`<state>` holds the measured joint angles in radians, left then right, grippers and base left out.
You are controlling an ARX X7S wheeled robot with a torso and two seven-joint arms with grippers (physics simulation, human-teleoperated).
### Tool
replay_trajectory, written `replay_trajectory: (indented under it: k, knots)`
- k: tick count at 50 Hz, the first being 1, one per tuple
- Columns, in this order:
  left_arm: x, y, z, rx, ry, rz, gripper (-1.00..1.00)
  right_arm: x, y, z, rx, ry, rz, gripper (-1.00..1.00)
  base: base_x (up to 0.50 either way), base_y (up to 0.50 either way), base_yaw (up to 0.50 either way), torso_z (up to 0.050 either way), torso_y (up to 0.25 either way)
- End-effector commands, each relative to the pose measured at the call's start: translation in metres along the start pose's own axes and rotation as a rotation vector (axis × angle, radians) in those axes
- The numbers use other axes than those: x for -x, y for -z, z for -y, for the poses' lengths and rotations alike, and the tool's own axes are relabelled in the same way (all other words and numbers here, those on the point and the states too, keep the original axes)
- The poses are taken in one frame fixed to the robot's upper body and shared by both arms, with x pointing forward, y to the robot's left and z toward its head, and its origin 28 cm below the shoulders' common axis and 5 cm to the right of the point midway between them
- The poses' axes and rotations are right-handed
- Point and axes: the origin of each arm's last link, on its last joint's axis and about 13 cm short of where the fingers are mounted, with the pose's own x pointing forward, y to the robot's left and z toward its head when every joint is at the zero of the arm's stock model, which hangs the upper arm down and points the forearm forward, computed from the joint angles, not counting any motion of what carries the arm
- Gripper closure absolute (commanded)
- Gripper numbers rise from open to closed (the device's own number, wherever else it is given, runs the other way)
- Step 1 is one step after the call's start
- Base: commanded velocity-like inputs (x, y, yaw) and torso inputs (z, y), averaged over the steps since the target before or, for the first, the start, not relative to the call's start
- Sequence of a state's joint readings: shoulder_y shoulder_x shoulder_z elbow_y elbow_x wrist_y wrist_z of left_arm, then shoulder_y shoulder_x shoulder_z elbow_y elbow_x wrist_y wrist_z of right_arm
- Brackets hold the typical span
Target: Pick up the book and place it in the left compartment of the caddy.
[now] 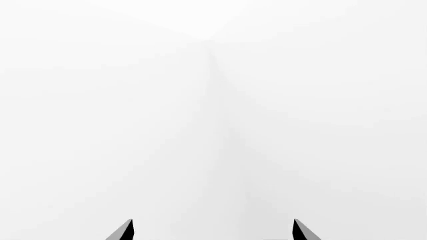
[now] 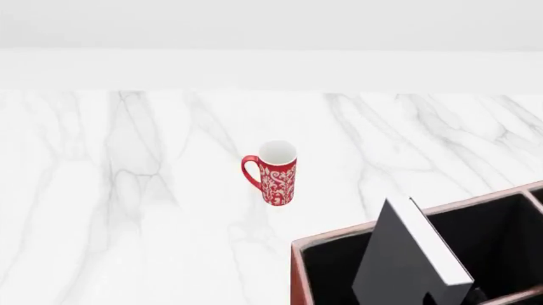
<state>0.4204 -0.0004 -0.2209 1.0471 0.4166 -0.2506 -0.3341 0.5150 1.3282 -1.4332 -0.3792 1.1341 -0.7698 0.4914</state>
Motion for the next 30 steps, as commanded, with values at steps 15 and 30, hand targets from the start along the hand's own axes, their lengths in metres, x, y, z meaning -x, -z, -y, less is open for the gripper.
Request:
replay_trajectory:
  k: [15,30]
  knots:
    - [-0.001,0.0,0.001,-0.008,0.001,-0.005,-1.0,-0.017,0.001,0.004,0.071,-0.039,0.093,1.0,0.0,0.0,0.0,0.0,0.001]
    - [0.0,0.0,0.0,-0.009,-0.003,-0.002,-1.0,-0.019,0.015,0.004,0.127,-0.051,0.061,1.0,0.0,0.0,0.0,0.001,0.001]
